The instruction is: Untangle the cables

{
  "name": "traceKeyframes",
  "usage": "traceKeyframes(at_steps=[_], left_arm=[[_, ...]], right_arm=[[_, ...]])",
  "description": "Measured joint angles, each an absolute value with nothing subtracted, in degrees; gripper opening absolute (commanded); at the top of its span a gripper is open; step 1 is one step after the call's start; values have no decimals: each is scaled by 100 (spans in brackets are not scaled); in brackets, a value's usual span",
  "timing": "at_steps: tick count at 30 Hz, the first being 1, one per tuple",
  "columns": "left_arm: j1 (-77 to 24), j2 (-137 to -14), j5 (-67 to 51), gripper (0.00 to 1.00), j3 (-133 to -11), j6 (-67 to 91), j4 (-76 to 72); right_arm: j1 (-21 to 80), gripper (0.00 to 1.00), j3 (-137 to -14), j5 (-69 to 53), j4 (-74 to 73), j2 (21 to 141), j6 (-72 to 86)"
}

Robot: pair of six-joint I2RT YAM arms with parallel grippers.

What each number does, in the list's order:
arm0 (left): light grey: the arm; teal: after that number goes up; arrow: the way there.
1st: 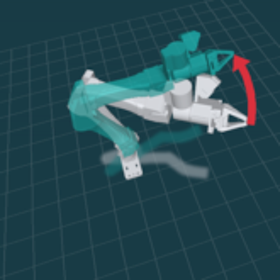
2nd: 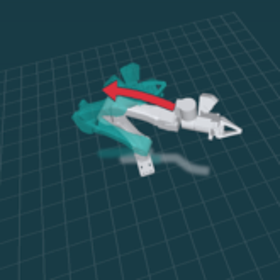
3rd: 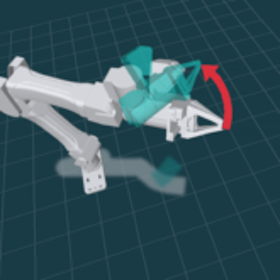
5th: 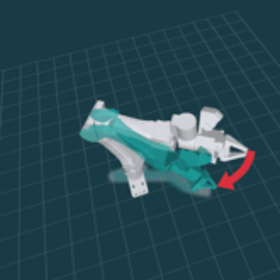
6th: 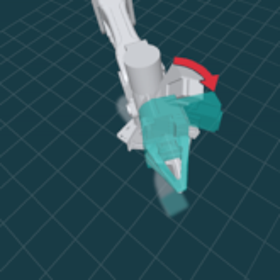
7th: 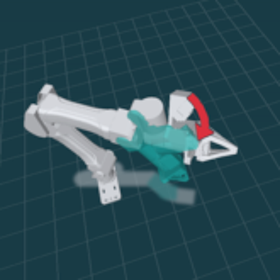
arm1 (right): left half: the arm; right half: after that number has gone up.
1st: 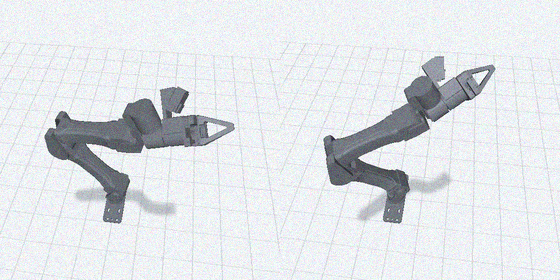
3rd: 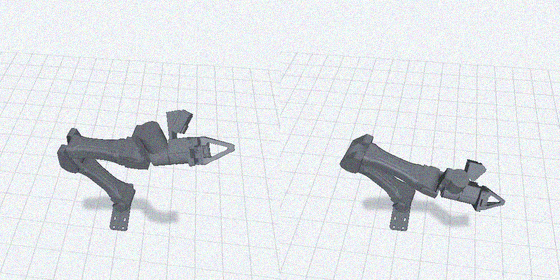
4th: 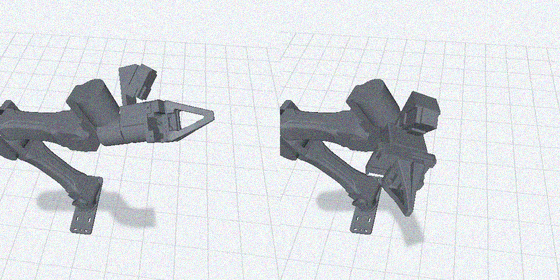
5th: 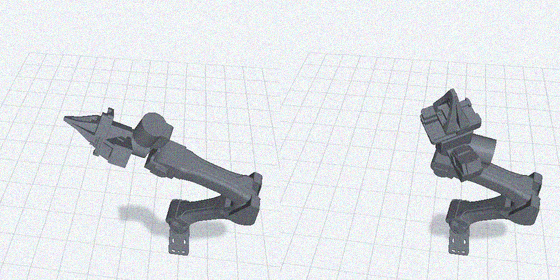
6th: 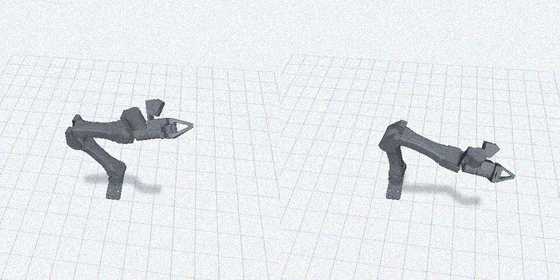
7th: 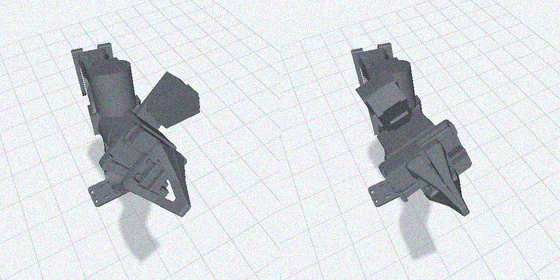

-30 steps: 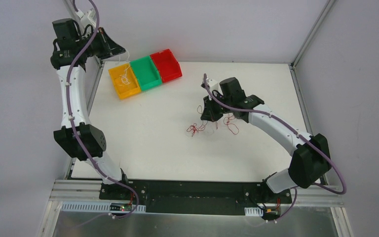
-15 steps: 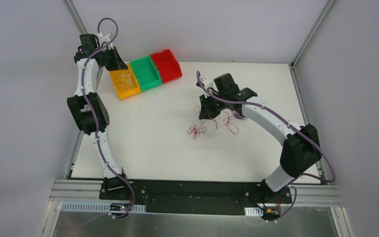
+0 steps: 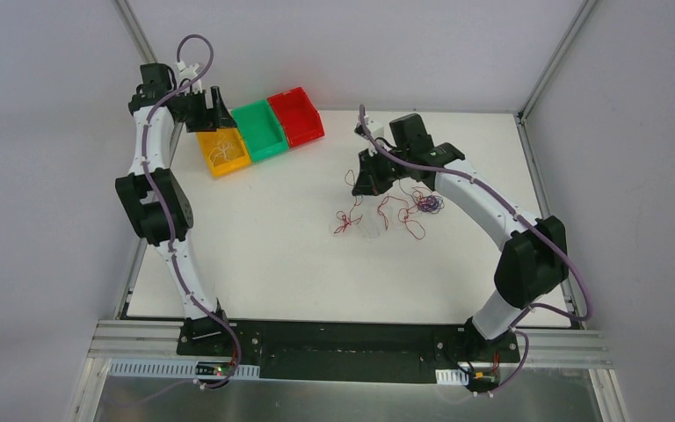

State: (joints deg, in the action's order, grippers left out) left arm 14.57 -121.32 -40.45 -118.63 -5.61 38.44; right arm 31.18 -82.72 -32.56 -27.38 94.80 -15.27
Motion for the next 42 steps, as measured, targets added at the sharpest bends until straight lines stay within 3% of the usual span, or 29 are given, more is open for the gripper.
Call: traceKeyframes(at_steps=[6,10,14,19,25,26,27,29,30,32,33,37,42], left_arm=[[882,-9837,-5157,86,-9668,-1037,3850],[-346,-8733,-5680,87,-8488,-1712,3837],[-1243,-8667,-5874,86,-7931,-2034,3544],[-1426,-8855,-5666,78,-7478,-1411,2222],[-1662,-8943,-5089,56,-7220,-574,886],[-1695,-8978,-5043,46,-7220,-447,720],[-1732,-9028,-5006,20,-7220,-279,523],[-1767,-9155,-4956,0,-7223,82,226],[-1772,-9223,-4941,0,-7229,207,121],[-1772,-9360,-4923,0,-7277,469,25],[-1767,-9411,-4893,0,-7306,637,23],[-1634,-9539,-4877,0,-7336,1441,25],[-1343,-9703,-4742,0,-7336,2222,5]], right_arm=[[3009,0,-8700,-3677,-2167,9828,-867],[3002,0,-9485,-3822,-1876,10280,-224],[3002,0,-9959,-3924,-1715,10510,340],[3002,0,-10232,-4025,-1564,10715,867],[3002,0,-10259,-4084,-1555,10847,1197],[3002,0,-10259,-4095,-1551,10847,1234],[3002,0,-10259,-4110,-1527,10847,1278],[3002,0,-10259,-4136,-1476,10847,1350],[3002,8,-10259,-4139,-1470,10847,1380],[2980,49,-10256,-4119,-1481,10847,1396],[2969,60,-10252,-4123,-1496,10847,1367],[2825,74,-10068,-3964,-1527,10787,1022],[2497,77,-8180,-3341,-1085,10256,3]])
